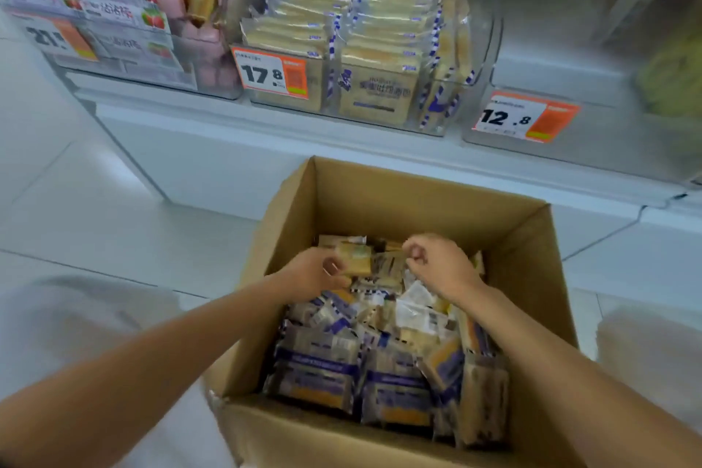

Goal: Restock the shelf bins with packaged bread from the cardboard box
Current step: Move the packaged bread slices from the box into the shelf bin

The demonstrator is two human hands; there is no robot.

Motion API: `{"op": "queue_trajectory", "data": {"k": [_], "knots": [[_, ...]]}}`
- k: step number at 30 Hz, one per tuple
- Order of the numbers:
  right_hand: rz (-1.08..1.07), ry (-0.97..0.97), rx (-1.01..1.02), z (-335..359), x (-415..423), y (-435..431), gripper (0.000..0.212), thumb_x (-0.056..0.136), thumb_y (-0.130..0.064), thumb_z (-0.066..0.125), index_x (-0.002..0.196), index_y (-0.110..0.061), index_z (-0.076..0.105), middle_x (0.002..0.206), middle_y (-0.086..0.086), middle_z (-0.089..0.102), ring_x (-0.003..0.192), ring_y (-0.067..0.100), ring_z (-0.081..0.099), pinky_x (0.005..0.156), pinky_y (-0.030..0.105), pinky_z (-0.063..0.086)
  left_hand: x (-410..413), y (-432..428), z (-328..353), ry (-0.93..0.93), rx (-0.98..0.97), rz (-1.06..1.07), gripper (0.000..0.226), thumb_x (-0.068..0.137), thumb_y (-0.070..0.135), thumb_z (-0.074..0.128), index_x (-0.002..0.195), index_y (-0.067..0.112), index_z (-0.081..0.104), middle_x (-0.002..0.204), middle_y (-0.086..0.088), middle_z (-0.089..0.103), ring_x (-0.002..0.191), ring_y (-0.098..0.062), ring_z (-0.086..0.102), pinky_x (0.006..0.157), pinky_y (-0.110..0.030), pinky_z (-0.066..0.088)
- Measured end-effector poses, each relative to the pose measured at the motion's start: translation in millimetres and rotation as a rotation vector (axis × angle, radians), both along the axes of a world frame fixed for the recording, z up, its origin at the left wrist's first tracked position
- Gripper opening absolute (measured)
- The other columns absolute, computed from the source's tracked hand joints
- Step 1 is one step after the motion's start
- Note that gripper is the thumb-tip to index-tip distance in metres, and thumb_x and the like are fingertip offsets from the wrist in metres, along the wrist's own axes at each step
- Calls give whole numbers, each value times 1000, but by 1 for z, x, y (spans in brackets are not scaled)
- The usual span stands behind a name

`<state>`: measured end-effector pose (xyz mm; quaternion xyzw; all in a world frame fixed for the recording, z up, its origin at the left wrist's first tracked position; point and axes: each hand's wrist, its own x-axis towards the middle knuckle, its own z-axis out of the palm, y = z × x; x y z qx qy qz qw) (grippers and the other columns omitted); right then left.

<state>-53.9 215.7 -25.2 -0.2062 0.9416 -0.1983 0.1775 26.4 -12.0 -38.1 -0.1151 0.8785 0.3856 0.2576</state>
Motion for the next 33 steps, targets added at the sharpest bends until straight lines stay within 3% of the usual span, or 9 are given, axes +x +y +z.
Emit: {"op": "queue_trajectory", "data": {"k": [4, 6, 9, 15, 19, 24, 27, 30, 33], "knots": [[20, -144, 51, -35, 10, 17, 18, 93, -20, 58, 108, -19, 68, 104, -2, 67, 89, 15, 60, 78, 34, 52, 22, 11, -37, -250, -71, -222, 41, 87, 14, 73, 126, 12, 62, 116, 3, 60, 114, -19, 56, 97, -28, 44], [6, -195, 31, -39, 13, 14, 20, 94, -21, 58, 113, -20, 66, 105, -3, 65, 87, 13, 60, 76, 32, 53, 23, 15, -49, -355, -89, -238, 27, 85, 10, 75, 108, 15, 63, 114, -5, 60, 103, -20, 59, 91, -30, 50], [16, -251, 4, -39, 20, 9, 23, 96, -21, 57, 118, -21, 65, 104, -4, 64, 86, 14, 62, 79, 38, 56, 20, 16, -57, -364, -90, -227, 20, 88, 5, 68, 79, 15, 54, 88, -4, 54, 84, -21, 58, 77, -32, 52], [44, -275, -50, -15, 37, 8, 26, 96, -20, 59, 122, -20, 63, 115, -1, 63, 92, 11, 56, 80, 26, 48, 16, 10, -54, -266, -153, -459, 26, 93, 9, 62, 69, 15, 53, 77, -7, 57, 74, -24, 56, 81, -37, 53], [121, -209, -63, 7, 45, 14, 48, 90, -22, 66, 135, -27, 52, 138, -7, 52, 120, 9, 50, 95, 24, 44, -10, 11, -20, -47, -24, -165, 9, 92, 15, 67, 87, 8, 64, 85, 5, 59, 76, -5, 54, 65, -16, 41], [251, -116, -23, 16, 52, 21, 94, 82, -24, 75, 154, -36, 16, 161, -11, 18, 148, 11, 12, 121, 39, 16, -28, 2, 8, -122, 333, 353, 25, 96, 25, 62, 111, 5, 65, 93, -7, 68, 79, -17, 64, 67, -27, 53], [108, 56, -206, 13, 44, 26, 54, 86, -24, 73, 136, -28, 52, 142, -4, 51, 134, 14, 40, 114, 41, 31, -26, 7, 22, -419, 603, 417, 22, 99, 23, 57, 116, 10, 63, 91, -7, 73, 69, -14, 70, 62, -28, 59], [-33, -80, -368, 22, 29, 30, 17, 94, -28, 63, 110, -29, 66, 108, -8, 69, 101, 12, 61, 92, 36, 49, -26, 11, 21, -456, 609, 259, 28, 96, 30, 61, 112, 7, 65, 109, -15, 68, 92, -25, 68, 95, -43, 55], [-54, -282, -456, 30, 19, 38, 19, 99, -33, 54, 105, -27, 71, 92, -11, 74, 85, 7, 68, 74, 29, 50, -32, 6, 23, -449, 826, 315, 101, 76, 87, 41, 130, 4, 58, 129, -16, 48, 118, -31, 43, 99, -37, 46]]}}
